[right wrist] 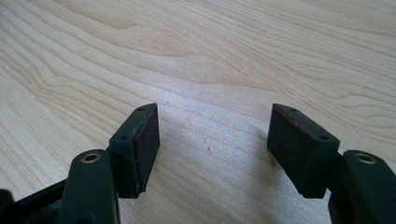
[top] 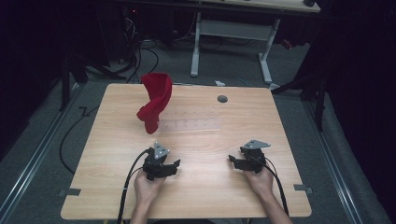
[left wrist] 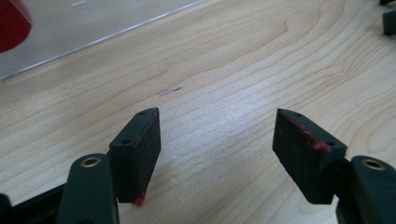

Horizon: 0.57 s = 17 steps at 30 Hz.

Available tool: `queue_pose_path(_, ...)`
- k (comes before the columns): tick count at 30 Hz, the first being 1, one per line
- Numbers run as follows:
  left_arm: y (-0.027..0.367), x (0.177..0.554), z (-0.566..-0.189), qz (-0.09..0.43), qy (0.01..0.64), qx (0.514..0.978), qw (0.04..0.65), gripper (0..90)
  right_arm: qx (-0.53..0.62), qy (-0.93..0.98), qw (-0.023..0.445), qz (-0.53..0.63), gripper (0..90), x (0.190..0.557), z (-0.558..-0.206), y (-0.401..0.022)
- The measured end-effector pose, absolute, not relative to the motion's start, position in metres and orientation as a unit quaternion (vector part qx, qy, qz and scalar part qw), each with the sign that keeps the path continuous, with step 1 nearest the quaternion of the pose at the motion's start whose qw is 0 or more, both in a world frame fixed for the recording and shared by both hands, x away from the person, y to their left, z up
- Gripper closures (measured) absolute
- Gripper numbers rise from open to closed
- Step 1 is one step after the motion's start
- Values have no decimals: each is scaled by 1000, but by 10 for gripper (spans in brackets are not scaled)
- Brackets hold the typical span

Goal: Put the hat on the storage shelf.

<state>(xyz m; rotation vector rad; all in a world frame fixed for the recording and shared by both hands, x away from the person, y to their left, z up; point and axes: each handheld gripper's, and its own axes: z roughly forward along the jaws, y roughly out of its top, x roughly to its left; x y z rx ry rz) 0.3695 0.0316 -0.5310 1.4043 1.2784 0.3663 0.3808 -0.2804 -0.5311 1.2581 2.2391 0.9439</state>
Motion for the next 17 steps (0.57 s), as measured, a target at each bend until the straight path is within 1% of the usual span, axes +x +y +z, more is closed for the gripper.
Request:
queue_pose_path(7,20,370,-544,171,532,624,546,321,450,801,201,338,345,381,-531,-280)
queue_pose_path(12,21,370,-546,161,538,615,554,302,450,802,201,338,345,381,-531,-280)
queue_pose_path(17,21,370,-546,160,538,616,553,276,450,802,201,338,345,381,-531,-280)
